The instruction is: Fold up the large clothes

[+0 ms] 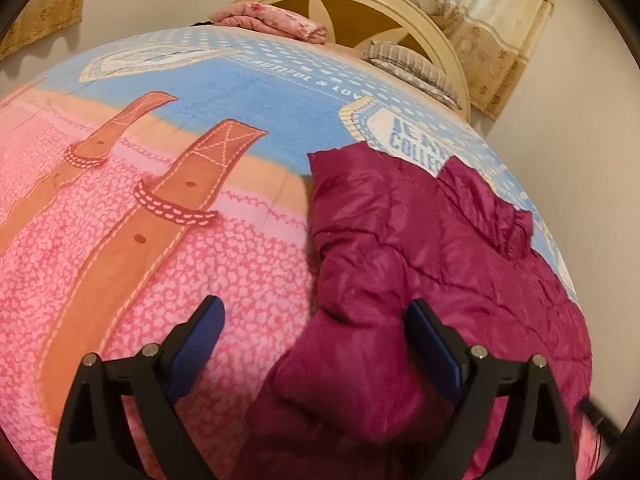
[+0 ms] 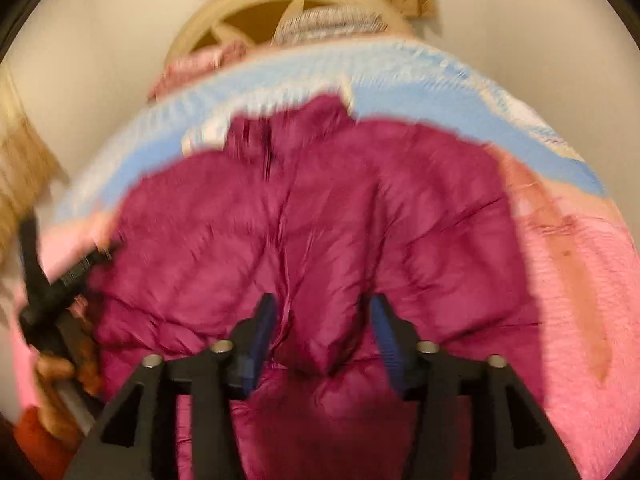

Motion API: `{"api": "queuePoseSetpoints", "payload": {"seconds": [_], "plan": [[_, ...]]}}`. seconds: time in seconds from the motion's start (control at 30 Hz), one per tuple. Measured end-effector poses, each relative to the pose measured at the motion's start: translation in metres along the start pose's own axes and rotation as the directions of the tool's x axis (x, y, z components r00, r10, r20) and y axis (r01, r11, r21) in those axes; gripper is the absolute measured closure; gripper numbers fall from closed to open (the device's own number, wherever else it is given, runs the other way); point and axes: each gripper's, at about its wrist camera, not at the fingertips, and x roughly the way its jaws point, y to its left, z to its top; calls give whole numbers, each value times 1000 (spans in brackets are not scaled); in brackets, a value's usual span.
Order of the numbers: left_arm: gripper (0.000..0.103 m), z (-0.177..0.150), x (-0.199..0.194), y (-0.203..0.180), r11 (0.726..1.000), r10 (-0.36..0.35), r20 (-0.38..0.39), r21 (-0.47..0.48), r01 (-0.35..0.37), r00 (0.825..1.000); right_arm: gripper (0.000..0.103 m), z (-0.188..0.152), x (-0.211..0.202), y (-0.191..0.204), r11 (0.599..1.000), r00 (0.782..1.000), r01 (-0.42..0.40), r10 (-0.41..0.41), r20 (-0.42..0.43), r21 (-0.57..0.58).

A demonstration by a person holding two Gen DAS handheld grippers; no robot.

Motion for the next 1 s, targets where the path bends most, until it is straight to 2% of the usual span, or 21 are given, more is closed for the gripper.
{"api": "queuePoseSetpoints", "payload": {"seconds": [0.03, 0.13, 0.23, 0.33, 0.5, 0.67, 0.83, 1.0], "plan": [[8, 0, -7, 1, 1000, 9, 7, 7, -9, 1000, 39, 5, -14, -6, 1000, 999, -1, 0, 37, 15], [8, 8, -32, -4, 996, 69, 71, 44, -72, 995, 38, 30, -40, -16, 1000, 994, -19, 17, 107, 22], [8, 30, -49, -16, 998, 37, 114, 46, -42, 993, 38, 74, -38, -11, 999, 994, -35, 32, 103, 22], [8, 50, -43, -40, 997, 20, 107, 70, -28, 994, 38, 115, -5, -3, 993, 994, -95, 90, 69, 75], [8, 53, -3, -73, 994, 4, 81, 111, -13, 997, 38, 158, 76, 7, 975, 993, -98, 108, -41, 197], [8, 24, 44, -68, 992, 48, 46, 112, -53, 998, 38, 181, 154, 5, 955, 986, -3, 52, -158, 297], [8, 25, 45, -60, 997, 21, 39, 74, -24, 999, 38, 200, 198, 14, 952, 981, 62, -4, -193, 300], [6, 24, 47, -65, 996, 34, 34, 86, -37, 999, 38, 202, 228, 23, 941, 954, 194, -114, -277, 277]]}}
